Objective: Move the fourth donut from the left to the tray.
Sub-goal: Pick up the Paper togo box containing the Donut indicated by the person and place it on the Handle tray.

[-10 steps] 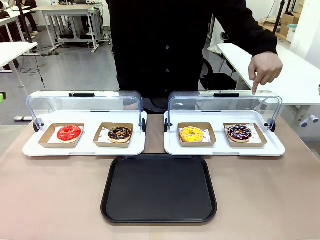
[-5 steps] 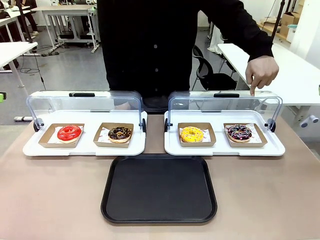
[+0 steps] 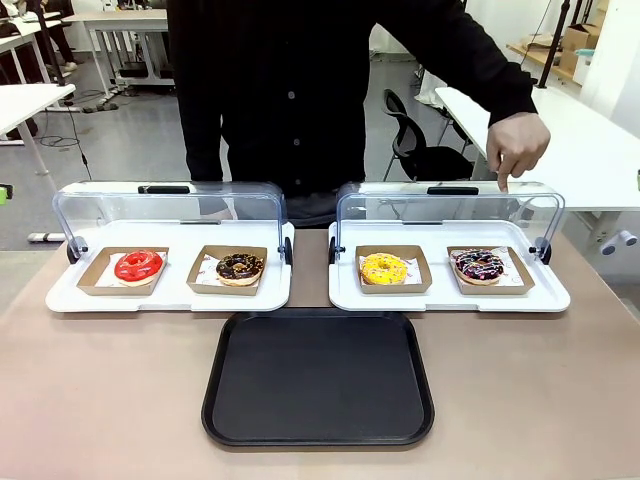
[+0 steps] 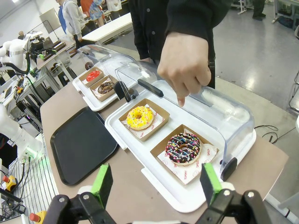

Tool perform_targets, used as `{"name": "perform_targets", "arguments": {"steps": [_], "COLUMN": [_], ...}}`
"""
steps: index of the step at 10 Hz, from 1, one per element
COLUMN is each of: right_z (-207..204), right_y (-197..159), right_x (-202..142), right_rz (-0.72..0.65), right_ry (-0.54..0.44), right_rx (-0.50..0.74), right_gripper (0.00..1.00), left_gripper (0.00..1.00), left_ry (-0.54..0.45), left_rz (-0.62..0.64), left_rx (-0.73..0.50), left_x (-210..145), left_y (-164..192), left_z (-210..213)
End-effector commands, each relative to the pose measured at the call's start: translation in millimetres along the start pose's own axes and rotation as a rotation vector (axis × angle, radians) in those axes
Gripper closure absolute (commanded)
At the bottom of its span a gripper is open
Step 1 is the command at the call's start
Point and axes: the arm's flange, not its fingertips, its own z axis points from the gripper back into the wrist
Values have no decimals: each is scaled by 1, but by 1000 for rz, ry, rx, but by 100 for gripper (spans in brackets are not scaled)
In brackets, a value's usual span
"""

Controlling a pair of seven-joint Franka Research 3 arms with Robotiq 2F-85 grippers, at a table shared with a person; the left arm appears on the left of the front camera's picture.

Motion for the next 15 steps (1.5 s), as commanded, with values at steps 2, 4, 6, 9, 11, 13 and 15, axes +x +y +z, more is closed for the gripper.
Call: {"name": "perform_targets", "arguments": {"steps": [2, 4, 6, 9, 11, 13, 15], "right_z": [-1, -1, 0, -46, -81, -112, -138], "right_y": [-2, -2, 0, 13, 26, 43, 56], "right_x": [2, 2, 0, 25, 31, 22, 5], "right_rz": [21, 21, 0, 165, 342, 546, 704], "right_ry": [-27, -27, 0, 168, 339, 509, 664], "right_rx": [7, 7, 0, 1, -12, 27, 51], "right_gripper": [0, 0, 0, 0, 0, 0, 0], "left_gripper": [0, 0, 0, 0, 0, 0, 0], "left_ry": [-26, -26, -26, -26, -26, -26, -26], "left_rz": [-11, -11, -11, -11, -11, -11, -11], "left_rx": [-8, -8, -8, -8, -8, -8, -8], "left_x": [3, 3, 3, 3, 3, 3, 3], "left_y": [2, 2, 2, 2, 2, 2, 2], "left_z": [-1, -1, -1, -1, -1, -1, -1]}}
